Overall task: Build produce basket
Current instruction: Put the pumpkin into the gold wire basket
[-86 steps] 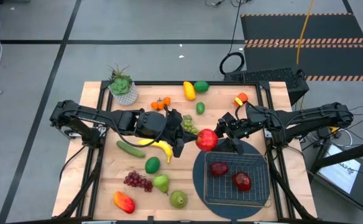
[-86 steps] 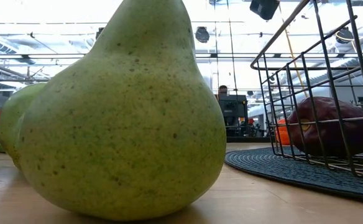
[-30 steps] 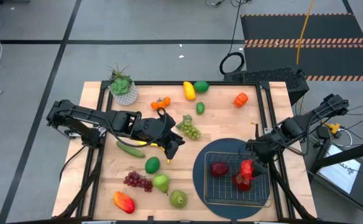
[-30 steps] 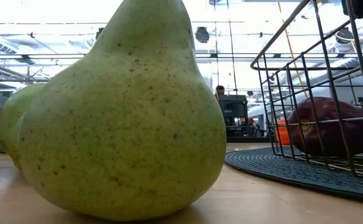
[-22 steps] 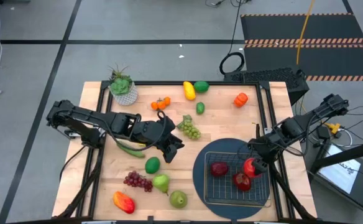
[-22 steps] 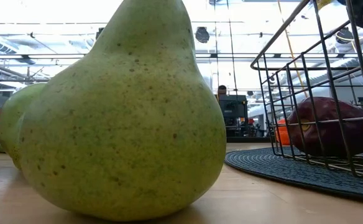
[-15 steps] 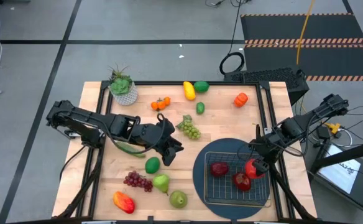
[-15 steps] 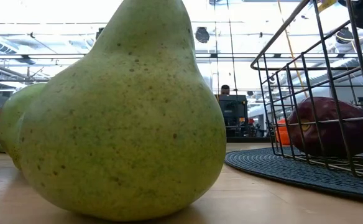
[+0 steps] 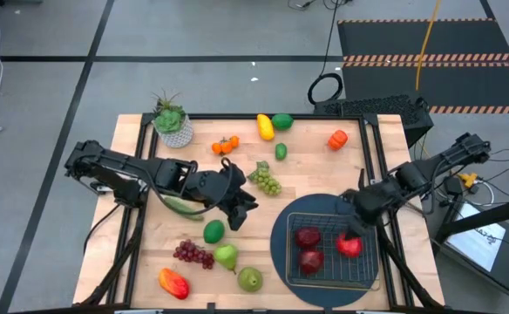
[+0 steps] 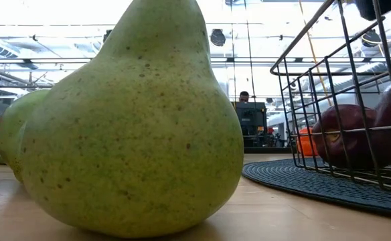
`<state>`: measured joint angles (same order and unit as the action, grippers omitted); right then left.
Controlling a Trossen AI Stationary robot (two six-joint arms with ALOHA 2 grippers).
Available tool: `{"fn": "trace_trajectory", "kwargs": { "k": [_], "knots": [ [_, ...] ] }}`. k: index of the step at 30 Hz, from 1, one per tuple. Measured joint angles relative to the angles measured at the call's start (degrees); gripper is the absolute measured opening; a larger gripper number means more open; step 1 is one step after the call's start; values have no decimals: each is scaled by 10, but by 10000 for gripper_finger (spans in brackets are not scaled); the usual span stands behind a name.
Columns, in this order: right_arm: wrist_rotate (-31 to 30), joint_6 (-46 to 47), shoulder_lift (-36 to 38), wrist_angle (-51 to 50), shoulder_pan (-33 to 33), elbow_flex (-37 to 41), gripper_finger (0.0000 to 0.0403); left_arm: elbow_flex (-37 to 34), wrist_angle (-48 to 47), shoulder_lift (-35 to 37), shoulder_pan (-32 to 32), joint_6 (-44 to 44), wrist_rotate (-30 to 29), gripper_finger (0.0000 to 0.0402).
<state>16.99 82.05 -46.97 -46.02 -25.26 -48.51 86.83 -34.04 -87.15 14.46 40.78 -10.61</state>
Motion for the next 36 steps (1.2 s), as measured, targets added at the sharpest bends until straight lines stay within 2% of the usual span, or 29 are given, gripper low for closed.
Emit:
{"fn": "trace_trajectory", "kwargs": {
  "k": [4, 7, 13, 19, 23, 28, 33, 36],
  "knots": [
    [-66, -17, 22, 64, 37, 0, 337, 0, 0, 0, -22, -16, 0, 106],
    [-93, -40, 39, 76, 80, 0, 337, 0, 1, 0, -44, -26, 0, 106],
    [-92, -127, 61, 68, 219, 0, 336, 0, 13, 0, -94, -48, -3, 106],
    [-21, -290, 51, 88, 383, 0, 336, 0, 13, 0, -132, -15, 0, 106],
    [85, -473, 16, 102, 500, 0, 336, 0, 13, 0, -141, -13, 0, 106],
    [188, -680, -42, 116, 592, -1, 336, 0, 11, 0, -152, -1, 0, 106],
    [189, -845, -92, 94, 643, -1, 336, 0, 7, 0, -145, 27, 0, 106],
    [146, -917, -108, 80, 662, -3, 336, 0, 9, -6, -134, 55, -8, 106]
  ]
}}
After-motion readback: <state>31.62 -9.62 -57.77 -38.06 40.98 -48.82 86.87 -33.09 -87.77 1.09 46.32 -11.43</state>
